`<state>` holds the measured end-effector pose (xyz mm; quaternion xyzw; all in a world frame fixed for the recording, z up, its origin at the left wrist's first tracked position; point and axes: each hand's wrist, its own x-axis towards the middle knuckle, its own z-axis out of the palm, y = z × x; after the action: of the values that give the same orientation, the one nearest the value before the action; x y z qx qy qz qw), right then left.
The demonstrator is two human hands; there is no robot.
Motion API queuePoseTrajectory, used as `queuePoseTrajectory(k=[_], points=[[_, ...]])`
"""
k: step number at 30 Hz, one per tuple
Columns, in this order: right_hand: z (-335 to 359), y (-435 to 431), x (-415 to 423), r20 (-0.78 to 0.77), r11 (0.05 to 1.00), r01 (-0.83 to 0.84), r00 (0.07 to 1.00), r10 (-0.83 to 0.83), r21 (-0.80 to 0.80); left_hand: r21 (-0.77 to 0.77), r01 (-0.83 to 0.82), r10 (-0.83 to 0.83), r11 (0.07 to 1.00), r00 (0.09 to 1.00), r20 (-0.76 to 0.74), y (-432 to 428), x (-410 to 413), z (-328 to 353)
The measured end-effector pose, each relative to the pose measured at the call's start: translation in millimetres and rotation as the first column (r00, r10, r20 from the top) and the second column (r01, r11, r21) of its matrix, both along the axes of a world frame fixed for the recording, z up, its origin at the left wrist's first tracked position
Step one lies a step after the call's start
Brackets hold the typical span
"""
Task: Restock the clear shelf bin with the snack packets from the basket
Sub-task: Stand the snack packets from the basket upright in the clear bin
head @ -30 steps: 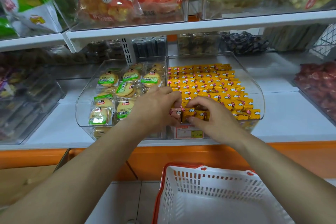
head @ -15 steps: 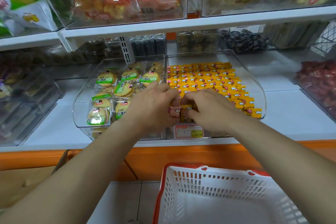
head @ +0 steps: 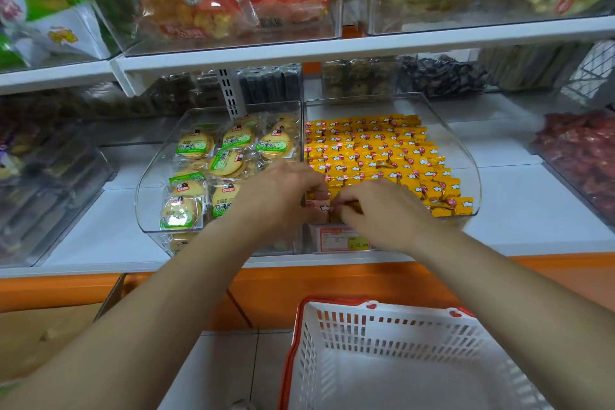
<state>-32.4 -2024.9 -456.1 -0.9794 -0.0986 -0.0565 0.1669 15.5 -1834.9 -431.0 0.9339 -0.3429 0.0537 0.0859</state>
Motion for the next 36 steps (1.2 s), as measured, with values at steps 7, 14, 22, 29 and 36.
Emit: queuePoseTrajectory(k=[7,14,22,29,36], points=[[-31.3,-2.1,-25.0,0.089,0.974,-0.014,0.995,0.035,-0.227,0.059,-0.075,0.067,0.995,0.989,0.130,-9.2,-7.6,-1.4],[-17.5,-0.9,-20.1,-0.021,0.992,-0.018,1.000,0.016,-0.122,0.090,-0.036,0.018,0.995,0.982,0.189,-1.5,-15.7,-6.2],[23.7,1.8,22.8,0.018,0.948,-0.050,0.999,0.046,0.316,0.068,-0.033,0.015,0.997,0.968,0.251,14.2,-34.7,-20.7],[22.1,12.0,52.1,-0.077,0.964,-0.074,0.992,0.097,0.256,0.062,0.002,-0.019,0.998,0.960,0.279,9.3,-49.9,-35.8],[16.9,17.1,59.0,-0.018,0.995,-0.042,0.999,0.044,0.094,0.103,-0.003,-0.026,0.995,0.960,0.279,9.7,-47.1,-34.6]])
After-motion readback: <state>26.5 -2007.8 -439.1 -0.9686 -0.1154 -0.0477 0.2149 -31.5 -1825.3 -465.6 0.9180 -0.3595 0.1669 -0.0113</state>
